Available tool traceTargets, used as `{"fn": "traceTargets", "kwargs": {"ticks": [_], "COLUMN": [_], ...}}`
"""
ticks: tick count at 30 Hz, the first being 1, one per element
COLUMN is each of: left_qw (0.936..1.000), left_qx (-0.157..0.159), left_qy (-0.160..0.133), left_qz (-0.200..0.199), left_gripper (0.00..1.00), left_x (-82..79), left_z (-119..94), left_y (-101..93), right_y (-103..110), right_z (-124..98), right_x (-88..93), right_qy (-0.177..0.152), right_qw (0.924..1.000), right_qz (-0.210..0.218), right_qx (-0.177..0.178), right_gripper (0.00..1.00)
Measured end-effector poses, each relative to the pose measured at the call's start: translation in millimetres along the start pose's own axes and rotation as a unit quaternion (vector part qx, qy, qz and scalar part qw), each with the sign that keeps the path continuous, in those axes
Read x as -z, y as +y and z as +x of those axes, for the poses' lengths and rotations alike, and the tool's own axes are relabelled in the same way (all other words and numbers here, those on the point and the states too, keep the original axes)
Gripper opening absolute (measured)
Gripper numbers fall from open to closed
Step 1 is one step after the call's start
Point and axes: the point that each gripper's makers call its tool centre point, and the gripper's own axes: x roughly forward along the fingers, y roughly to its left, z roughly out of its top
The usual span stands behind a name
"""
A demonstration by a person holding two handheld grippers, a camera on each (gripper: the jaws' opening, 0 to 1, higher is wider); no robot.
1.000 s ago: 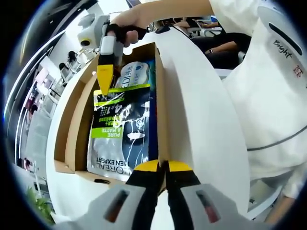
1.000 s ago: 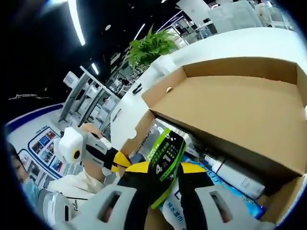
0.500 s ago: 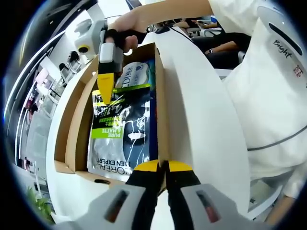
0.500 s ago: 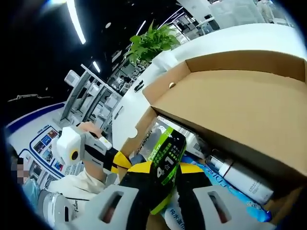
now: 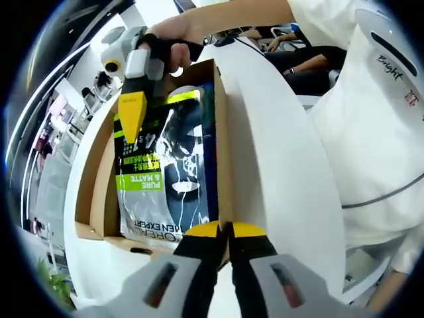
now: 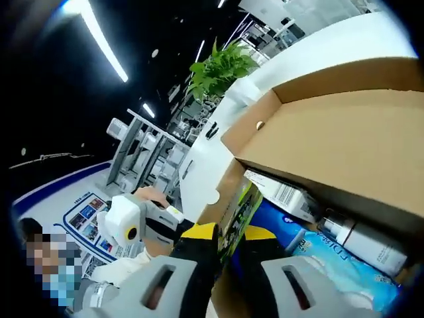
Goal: Operate the shoe box by opening the lid, removing the specified soft item, and placing it in the target area until the item is outside and the box remains undamaged.
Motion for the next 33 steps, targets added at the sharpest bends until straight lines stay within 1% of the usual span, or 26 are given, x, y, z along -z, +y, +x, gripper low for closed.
{"fn": "traceTargets", "kwargs": {"ticks": [2, 5, 7, 9, 10, 15, 17, 18, 19, 20, 22, 25, 29, 30, 32, 33], "left_qw": [1.0000, 1.0000, 1.0000, 1.0000, 1.0000, 1.0000, 1.0000, 1.0000, 1.0000, 1.0000, 1.0000, 1.0000, 1.0000, 1.0000, 1.0000, 1.0000], "left_qx": [0.000, 0.000, 0.000, -0.001, -0.001, 0.000, -0.001, -0.001, -0.001, -0.001, -0.001, -0.001, -0.002, -0.002, -0.002, -0.002], "left_qy": [0.000, 0.000, -0.001, -0.001, -0.002, -0.002, -0.002, -0.002, -0.002, -0.002, -0.002, -0.001, -0.001, -0.001, -0.001, -0.002], "left_qz": [0.000, 0.000, 0.000, 0.000, 0.000, 0.000, -0.001, 0.000, -0.001, -0.001, -0.001, -0.002, -0.002, -0.002, -0.002, -0.002], "left_gripper": [0.04, 0.04, 0.04, 0.04, 0.04, 0.04, 0.04, 0.04, 0.04, 0.04, 0.04, 0.04, 0.04, 0.04, 0.04, 0.04], "left_x": [0.0, -0.1, -0.2, -0.2, -0.3, -0.6, -0.7, -0.7, -0.7, -0.7, -0.7, -0.6, -0.5, -0.4, -0.3, -0.3], "left_z": [0, 0, 0, 0, 0, 0, 0, 0, 0, 0, 0, 0, 0, 0, 0, 0], "left_y": [0.0, -0.2, -0.4, -0.2, -0.3, -0.4, -0.4, -0.4, -0.4, -0.5, -0.5, -0.4, -0.4, -0.4, -0.3, -0.3], "right_y": [-2, -6, -11, -14, -14, -12, -11, -11, -6, -6, 1, 4, 6, 9, 8, 11], "right_z": [1, 0, 1, 0, 0, 0, -1, -1, 0, -1, -3, -4, -6, -6, -7, -8], "right_x": [0.5, 6.9, 8.8, 5.6, 3.5, -1.7, -2.3, -2.8, 0.1, -1.1, -2.0, 0.6, -1.1, -0.8, -2.8, -4.2], "right_qy": [0.002, 0.008, 0.010, 0.008, 0.002, 0.000, 0.000, -0.001, -0.001, -0.009, -0.011, -0.012, -0.015, -0.013, -0.018, -0.018], "right_qw": [0.9999, 0.9992, 0.9988, 0.9989, 0.9987, 0.9983, 0.9975, 0.9976, 0.9982, 0.9983, 0.9975, 0.9975, 0.9963, 0.9958, 0.9950, 0.9948], "right_qz": [0.008, 0.031, 0.035, 0.036, 0.045, 0.058, 0.069, 0.067, 0.059, 0.054, 0.070, 0.069, 0.085, 0.089, 0.096, 0.096], "right_qx": [0.007, 0.022, 0.031, 0.029, 0.024, 0.013, 0.016, 0.015, 0.016, 0.021, 0.003, 0.000, -0.009, -0.017, -0.020, -0.027], "right_gripper": [0.09, 0.07, 0.02, 0.01, 0.01, 0.00, 0.00, 0.00, 0.00, 0.00, 0.00, 0.00, 0.00, 0.00, 0.00, 0.00]}}
